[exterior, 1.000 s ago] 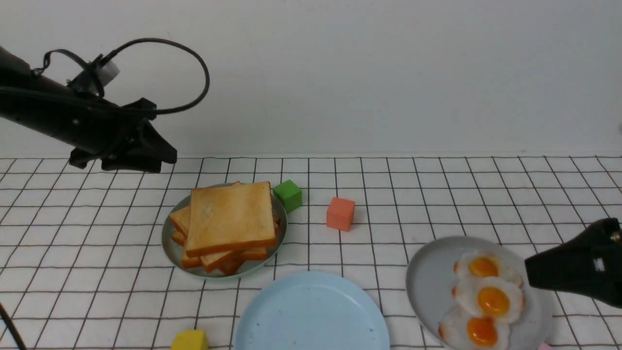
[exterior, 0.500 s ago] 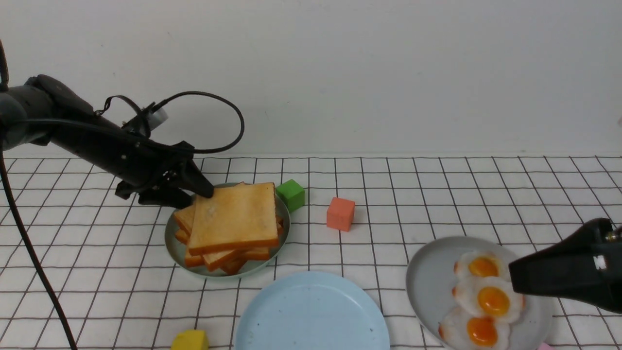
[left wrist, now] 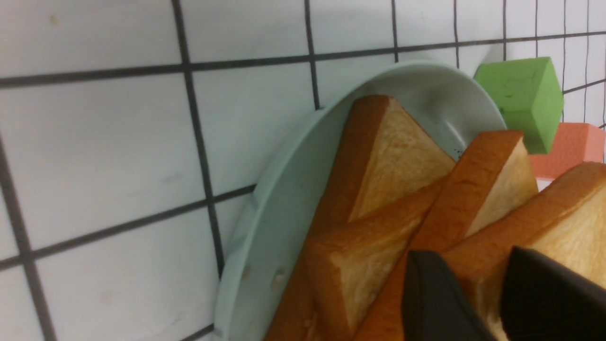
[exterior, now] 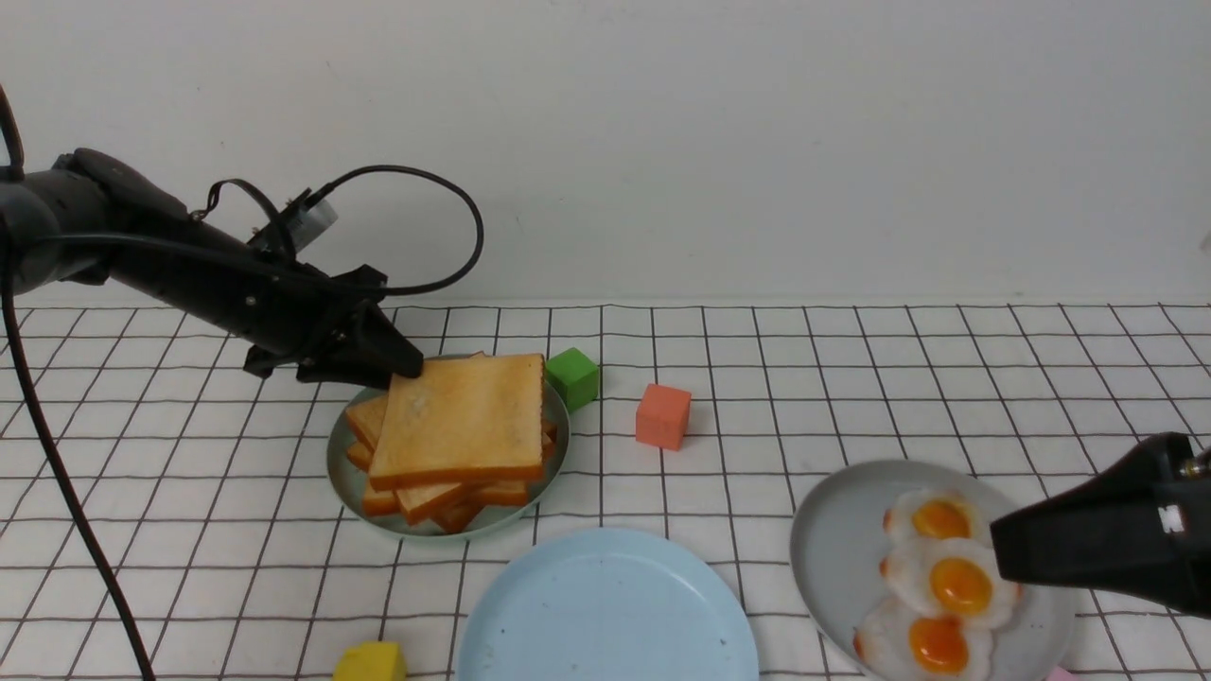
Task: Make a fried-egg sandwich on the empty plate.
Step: Use the left arm to grab a slice of bread, then use the left arm to put a slice of bread into the empty plate in the middle
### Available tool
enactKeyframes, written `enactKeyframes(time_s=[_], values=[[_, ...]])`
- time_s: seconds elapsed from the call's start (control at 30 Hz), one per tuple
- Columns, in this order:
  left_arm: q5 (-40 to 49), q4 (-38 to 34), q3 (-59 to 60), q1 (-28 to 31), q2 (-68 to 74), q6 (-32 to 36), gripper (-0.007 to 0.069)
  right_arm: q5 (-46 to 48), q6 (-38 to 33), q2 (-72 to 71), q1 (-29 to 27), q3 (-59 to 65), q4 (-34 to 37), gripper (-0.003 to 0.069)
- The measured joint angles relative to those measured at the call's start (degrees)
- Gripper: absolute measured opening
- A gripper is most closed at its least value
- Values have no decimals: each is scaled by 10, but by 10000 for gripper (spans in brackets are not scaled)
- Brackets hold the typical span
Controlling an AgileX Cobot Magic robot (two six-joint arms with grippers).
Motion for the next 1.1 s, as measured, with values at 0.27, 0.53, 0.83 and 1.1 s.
enactKeyframes(time_s=[0.27,0.53,0.83,1.1], values=[[34,-21,0,5,-7,1,26,2,0,0,1,0,0,420],[69,-34,0,12,-115,2,26,2,0,0,1,0,0,420],[61,-46,174,-113,-206,10,26,-20,-25,0,1,0,-24,420],[-72,-38,305,-175,-205,40,24,-67,-30,0,1,0,-28,420]])
